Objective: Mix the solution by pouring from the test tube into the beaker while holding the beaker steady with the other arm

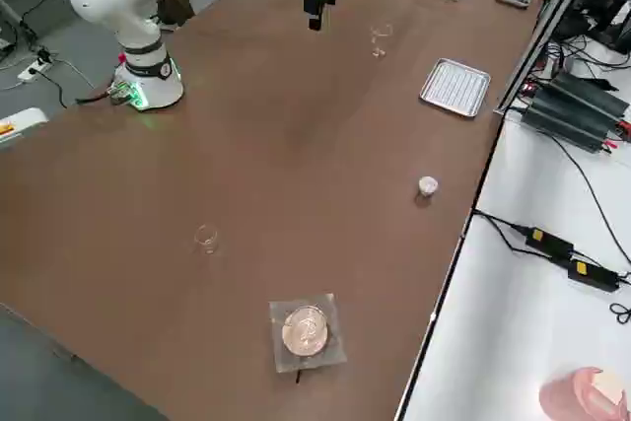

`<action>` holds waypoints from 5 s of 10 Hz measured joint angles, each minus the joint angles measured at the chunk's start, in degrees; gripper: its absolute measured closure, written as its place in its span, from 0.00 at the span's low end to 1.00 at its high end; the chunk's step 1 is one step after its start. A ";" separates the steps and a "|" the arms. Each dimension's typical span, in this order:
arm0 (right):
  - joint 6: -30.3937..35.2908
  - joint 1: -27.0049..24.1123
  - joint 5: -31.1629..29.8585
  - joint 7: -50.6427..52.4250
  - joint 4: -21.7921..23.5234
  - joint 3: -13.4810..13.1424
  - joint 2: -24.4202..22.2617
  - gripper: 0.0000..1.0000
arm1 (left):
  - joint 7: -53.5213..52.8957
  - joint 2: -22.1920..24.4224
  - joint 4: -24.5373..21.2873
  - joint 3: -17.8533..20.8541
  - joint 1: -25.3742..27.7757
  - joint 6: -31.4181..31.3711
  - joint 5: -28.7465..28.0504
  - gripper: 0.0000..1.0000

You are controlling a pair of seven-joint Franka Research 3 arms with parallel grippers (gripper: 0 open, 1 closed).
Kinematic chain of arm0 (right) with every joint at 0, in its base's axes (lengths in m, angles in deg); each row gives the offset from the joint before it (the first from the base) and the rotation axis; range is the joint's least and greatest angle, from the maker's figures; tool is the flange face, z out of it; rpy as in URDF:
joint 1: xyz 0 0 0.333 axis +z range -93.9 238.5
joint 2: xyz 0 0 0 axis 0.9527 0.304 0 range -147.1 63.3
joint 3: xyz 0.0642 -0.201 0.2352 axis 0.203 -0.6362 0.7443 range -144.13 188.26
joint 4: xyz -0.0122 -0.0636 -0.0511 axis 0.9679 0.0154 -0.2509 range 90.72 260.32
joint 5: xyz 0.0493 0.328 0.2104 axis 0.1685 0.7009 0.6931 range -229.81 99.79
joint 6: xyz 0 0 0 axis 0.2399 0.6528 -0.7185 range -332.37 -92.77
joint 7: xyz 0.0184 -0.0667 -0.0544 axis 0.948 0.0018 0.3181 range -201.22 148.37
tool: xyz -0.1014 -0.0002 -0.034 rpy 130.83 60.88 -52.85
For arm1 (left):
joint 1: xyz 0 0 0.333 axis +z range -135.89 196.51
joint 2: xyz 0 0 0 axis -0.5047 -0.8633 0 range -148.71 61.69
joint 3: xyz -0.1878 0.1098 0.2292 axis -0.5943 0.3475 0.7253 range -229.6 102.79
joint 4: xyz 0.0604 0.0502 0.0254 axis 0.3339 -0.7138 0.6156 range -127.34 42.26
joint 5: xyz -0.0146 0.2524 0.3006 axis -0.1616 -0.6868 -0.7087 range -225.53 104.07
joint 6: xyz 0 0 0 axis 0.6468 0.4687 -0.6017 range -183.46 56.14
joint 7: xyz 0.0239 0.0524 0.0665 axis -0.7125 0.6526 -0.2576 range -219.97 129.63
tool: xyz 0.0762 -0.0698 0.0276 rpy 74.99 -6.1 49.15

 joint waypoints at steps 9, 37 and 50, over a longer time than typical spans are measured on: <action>-0.39 0.27 0.00 0.00 0.08 -0.08 -0.09 0.00 | -22.58 -1.10 1.78 0.34 9.11 -0.19 0.08 0.00; -52.54 14.14 72.45 96.99 26.21 16.94 23.03 0.00 | -122.37 -34.83 0.91 -0.15 35.86 13.78 51.72 0.01; -51.52 12.31 95.00 128.92 19.28 22.98 38.58 0.00 | -141.32 -43.67 -4.57 -0.34 37.01 14.92 53.60 0.29</action>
